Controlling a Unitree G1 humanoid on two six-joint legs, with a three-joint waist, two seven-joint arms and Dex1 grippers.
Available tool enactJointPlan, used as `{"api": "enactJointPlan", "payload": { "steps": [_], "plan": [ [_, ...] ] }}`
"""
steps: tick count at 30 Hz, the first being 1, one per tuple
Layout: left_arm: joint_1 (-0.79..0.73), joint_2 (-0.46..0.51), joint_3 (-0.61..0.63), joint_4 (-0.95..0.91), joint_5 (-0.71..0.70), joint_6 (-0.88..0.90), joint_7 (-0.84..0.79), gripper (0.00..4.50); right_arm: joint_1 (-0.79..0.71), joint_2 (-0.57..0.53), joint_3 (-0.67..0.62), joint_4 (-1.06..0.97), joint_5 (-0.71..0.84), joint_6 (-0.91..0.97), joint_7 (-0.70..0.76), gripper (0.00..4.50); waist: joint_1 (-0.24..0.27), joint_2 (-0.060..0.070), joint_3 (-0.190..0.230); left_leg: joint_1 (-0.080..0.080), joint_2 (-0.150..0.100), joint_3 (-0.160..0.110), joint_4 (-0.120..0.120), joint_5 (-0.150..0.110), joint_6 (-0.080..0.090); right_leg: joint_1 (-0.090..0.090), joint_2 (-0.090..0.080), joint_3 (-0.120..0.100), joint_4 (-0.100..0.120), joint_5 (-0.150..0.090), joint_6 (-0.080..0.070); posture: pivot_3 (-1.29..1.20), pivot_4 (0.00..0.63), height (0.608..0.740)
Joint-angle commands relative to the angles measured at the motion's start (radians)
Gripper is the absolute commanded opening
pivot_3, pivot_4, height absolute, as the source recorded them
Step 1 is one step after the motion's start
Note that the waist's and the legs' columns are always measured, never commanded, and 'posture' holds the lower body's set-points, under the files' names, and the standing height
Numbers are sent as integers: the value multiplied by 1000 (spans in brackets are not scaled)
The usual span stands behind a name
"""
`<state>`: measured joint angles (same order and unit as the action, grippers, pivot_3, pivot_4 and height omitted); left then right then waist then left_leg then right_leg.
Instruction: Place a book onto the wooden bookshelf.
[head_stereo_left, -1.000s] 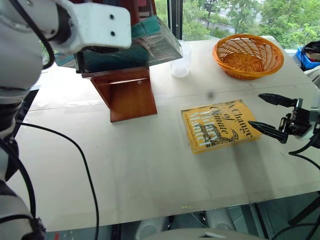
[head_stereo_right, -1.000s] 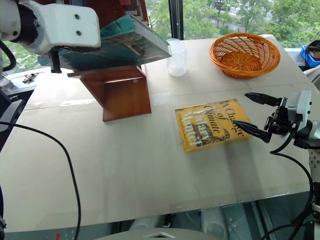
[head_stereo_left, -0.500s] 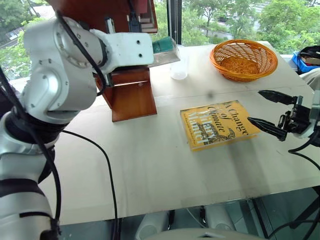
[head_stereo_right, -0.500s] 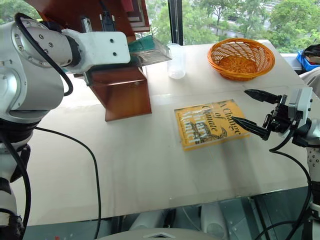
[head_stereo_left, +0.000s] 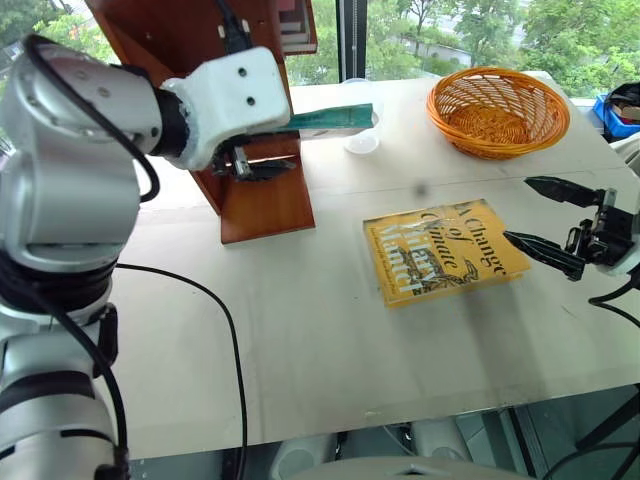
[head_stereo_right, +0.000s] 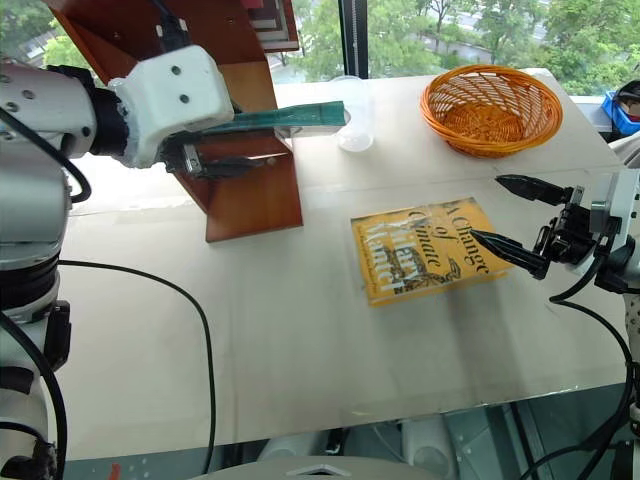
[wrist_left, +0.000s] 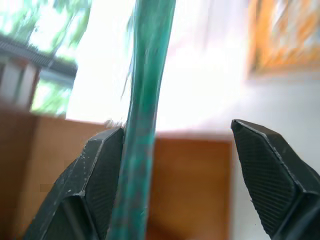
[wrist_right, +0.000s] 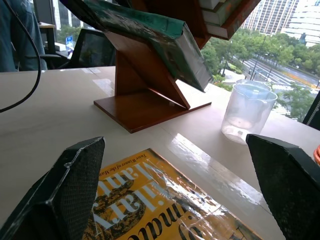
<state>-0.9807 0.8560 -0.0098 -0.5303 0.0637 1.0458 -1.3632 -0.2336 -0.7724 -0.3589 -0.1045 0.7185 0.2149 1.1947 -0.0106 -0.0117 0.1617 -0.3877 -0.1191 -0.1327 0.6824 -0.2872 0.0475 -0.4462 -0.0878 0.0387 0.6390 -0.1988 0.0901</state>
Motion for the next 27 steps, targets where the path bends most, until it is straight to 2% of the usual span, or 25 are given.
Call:
{"api": "enactJointPlan", "payload": {
  "steps": [1,4,7,10,11,13,18,27],
  "plan": [
    [146,-138,237,-216,-205,108,36,3596,-22,-27,-39,-32,34,16,4,4500,0,1,0,0,0,1,0,0,0,0,-1,-1,-1,0,0,0,150,740],
    [317,-266,323,-285,-328,120,68,3596,-19,-40,-54,-49,49,37,-1,4500,-2,1,0,1,0,1,-1,0,0,1,-1,0,-1,0,0,0,150,740],
    [352,-386,393,-277,-443,357,142,3596,-6,-51,-76,-78,69,61,-16,4500,6,-1,1,4,0,1,0,0,0,3,0,-1,1,2,-2,0,150,740],
    [451,-470,415,-254,-523,287,193,3596,20,-55,-111,-109,85,82,-39,4500,7,1,-1,7,0,0,1,0,0,6,0,-2,2,3,-3,0,150,740],
    [480,-503,437,-235,-554,262,201,4110,35,-56,-122,-122,88,87,-45,4500,8,1,-1,9,0,0,0,0,0,8,0,-2,2,3,-3,0,150,740],
    [578,-495,400,-209,-533,120,224,4471,63,-57,-145,-150,94,98,-62,4500,10,0,-1,12,0,0,1,0,0,12,0,-2,1,2,-3,0,150,740],
    [745,-457,318,-122,-467,-200,285,4471,133,-61,-210,-224,137,137,-95,4500,18,1,-1,12,1,1,0,0,0,11,-1,-1,0,3,-4,0,150,740],
    [883,-367,254,66,-457,-482,317,4471,215,-50,-267,-301,180,171,-145,4500,27,1,-1,12,1,1,0,-1,0,12,-1,-1,-1,3,-4,0,150,740]
  ]
}}
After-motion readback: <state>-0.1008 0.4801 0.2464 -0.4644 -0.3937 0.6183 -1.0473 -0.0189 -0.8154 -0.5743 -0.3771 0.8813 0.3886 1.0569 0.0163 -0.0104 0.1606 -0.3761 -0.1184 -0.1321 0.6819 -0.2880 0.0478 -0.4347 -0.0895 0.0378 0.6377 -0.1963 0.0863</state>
